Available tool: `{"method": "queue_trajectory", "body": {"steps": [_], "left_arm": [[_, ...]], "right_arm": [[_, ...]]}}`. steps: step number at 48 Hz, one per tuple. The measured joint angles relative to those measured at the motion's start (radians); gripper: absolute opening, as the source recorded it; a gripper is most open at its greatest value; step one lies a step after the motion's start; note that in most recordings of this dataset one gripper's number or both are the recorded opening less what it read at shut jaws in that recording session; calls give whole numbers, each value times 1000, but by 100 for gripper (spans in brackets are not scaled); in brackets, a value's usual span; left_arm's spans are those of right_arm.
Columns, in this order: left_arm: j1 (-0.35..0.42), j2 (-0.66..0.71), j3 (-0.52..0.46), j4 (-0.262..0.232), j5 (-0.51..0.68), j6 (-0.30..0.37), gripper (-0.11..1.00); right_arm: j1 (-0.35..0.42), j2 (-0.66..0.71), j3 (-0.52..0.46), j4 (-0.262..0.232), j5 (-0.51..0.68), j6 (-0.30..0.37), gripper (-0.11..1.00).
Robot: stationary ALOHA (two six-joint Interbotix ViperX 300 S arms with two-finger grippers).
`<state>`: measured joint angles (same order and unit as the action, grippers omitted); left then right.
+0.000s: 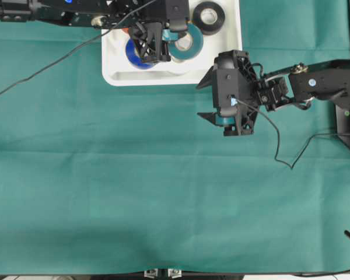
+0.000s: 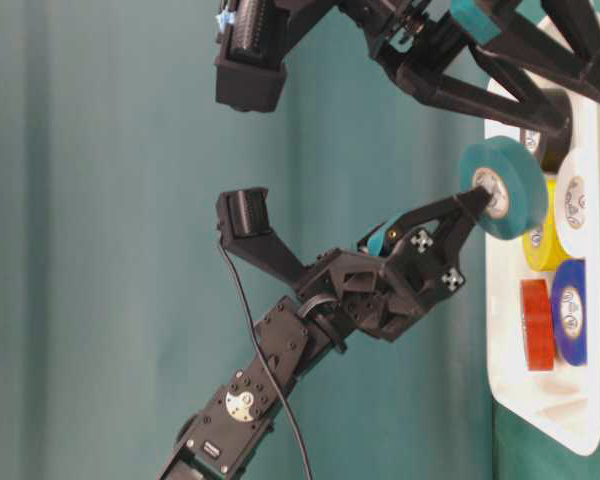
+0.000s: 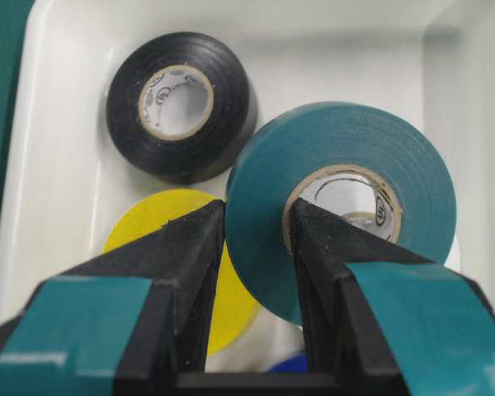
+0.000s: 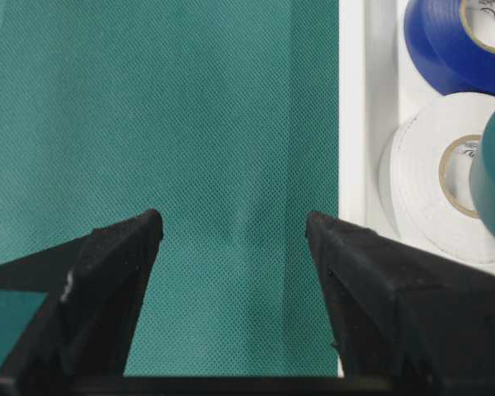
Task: Put the tape alternately from left to right into the white case.
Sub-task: 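Carry the teal roll into the tray beside the black roll and release, then withdraw the left gripper from the tray toward the table front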
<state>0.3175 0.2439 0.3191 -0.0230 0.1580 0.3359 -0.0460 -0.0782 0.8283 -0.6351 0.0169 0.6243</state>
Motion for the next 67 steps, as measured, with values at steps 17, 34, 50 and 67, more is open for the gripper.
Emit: {"method": "queue_trajectory", "body": {"steps": [17, 34, 50, 67], "left_arm": [[-35, 25, -28, 0, -49, 37, -4], [-37, 29, -29, 0, -71, 35, 30], [-37, 31, -26, 0, -71, 34, 46], [-37, 11, 17, 0, -71, 31, 46]], "right_arm": [[0, 0, 5, 0, 0, -2, 80], [0, 0, 8, 0, 0, -2, 80], [0, 2, 14, 0, -8, 0, 80], [0, 0, 15, 0, -8, 0, 80]]}}
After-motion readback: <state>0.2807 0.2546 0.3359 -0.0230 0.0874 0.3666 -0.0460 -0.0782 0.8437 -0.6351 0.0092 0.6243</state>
